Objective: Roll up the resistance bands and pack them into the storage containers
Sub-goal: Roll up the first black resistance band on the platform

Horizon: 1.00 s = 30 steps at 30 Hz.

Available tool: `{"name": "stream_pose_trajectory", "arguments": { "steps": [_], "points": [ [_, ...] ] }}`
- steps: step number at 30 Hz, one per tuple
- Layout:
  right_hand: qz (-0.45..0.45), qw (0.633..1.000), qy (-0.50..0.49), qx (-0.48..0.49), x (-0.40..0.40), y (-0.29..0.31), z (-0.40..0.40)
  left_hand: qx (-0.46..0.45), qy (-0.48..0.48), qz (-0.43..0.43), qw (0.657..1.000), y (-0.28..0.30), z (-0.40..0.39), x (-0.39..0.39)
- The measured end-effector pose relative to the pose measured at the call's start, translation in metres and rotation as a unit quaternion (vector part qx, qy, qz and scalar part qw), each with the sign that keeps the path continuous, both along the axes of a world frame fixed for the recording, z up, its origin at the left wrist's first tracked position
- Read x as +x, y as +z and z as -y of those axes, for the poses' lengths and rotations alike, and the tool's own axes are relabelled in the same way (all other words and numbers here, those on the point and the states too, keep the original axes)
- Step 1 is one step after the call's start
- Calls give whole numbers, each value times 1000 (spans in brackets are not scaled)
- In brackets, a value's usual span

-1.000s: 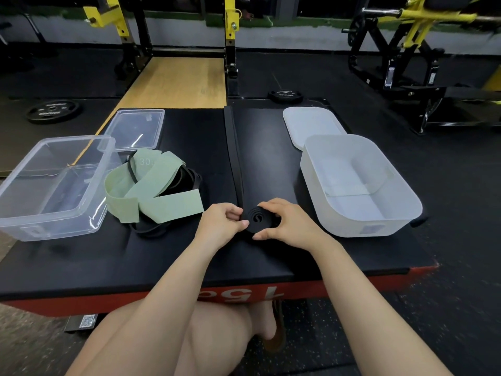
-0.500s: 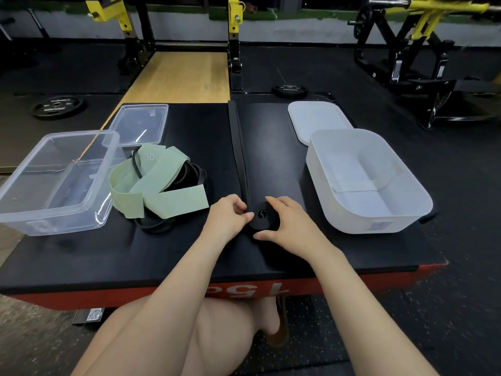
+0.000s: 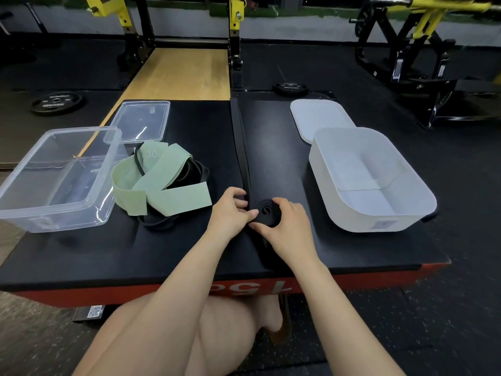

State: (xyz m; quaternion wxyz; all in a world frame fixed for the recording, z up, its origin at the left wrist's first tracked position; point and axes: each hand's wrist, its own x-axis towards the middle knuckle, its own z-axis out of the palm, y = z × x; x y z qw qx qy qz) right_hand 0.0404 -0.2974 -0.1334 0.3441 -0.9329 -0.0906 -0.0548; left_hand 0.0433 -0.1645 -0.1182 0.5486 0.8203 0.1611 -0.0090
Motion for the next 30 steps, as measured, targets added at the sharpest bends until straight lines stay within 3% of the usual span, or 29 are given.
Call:
{"name": "stream_pose_trajectory", "arguments": {
  "steps": [10, 17, 26, 30],
  "points": [
    [-118, 985, 123, -2, 19, 18, 25, 24, 25, 9, 999, -2, 2, 0],
    [-151, 971, 184, -19, 34, 25, 34, 44, 28, 11, 999, -3, 3, -1],
    [-152, 973, 172, -29, 29, 19, 28, 73, 9, -14, 997, -2, 3, 4],
    [-65, 992, 106, -36, 14, 11, 21, 86, 10, -13, 996, -1, 4, 4]
  ]
}}
